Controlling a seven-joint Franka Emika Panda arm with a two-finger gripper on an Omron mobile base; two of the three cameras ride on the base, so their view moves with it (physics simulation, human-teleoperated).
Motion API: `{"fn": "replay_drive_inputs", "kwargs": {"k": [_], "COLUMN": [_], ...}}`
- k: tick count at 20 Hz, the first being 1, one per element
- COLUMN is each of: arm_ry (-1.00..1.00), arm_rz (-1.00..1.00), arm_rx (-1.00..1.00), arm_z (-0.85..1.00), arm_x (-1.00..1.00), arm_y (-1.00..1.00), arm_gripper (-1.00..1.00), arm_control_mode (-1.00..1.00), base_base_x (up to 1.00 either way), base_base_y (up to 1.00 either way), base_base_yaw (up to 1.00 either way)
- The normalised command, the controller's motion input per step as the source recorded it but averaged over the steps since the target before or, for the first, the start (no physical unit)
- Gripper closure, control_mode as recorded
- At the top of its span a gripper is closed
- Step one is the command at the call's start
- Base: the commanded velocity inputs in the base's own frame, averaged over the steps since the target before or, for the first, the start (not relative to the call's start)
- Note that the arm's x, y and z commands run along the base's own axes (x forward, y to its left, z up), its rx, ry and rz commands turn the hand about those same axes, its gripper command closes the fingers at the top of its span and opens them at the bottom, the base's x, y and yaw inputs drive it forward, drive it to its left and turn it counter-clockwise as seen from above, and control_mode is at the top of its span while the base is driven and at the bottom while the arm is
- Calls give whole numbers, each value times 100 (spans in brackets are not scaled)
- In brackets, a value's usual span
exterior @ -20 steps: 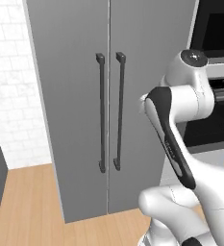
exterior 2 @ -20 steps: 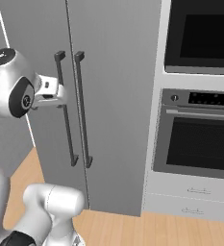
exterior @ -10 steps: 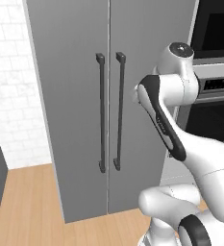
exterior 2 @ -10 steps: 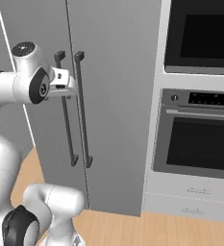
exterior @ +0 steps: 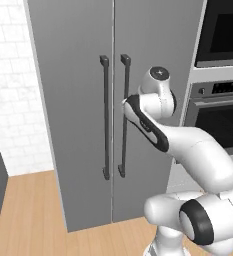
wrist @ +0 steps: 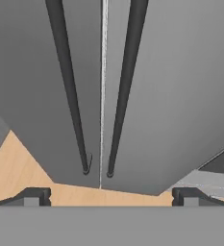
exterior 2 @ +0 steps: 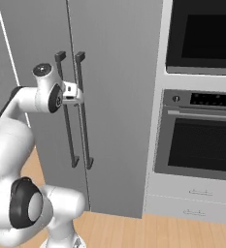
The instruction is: Grab a lemon wedge from the fridge and one ice cube from the ice bowl, and put them in the glass of lemonade.
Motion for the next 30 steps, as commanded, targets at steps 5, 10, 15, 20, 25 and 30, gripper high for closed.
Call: {"fn": "replay_drive_inputs", "kwargs": {"k": [5,10,15,20,25,30], "arm_ry": [9,2,3,0,0,0], "arm_rz": [-11,-8,0,0,0,0], "arm_rx": [8,5,0,0,0,0], "arm_z": [0,-7,-39,-46,-24,-17], "arm_x": [88,52,59,72,64,57], "arm_y": [-4,-6,1,0,1,4], "arm_gripper": [-100,-100,-100,-100,-100,-100], "arm_control_mode": [-100,-100,-100,-100,-100,-100], "base_base_x": [0,0,0,0,0,0], "base_base_y": [0,0,0,0,0,0], "base_base_yaw": [0,0,0,0,0,0]}}
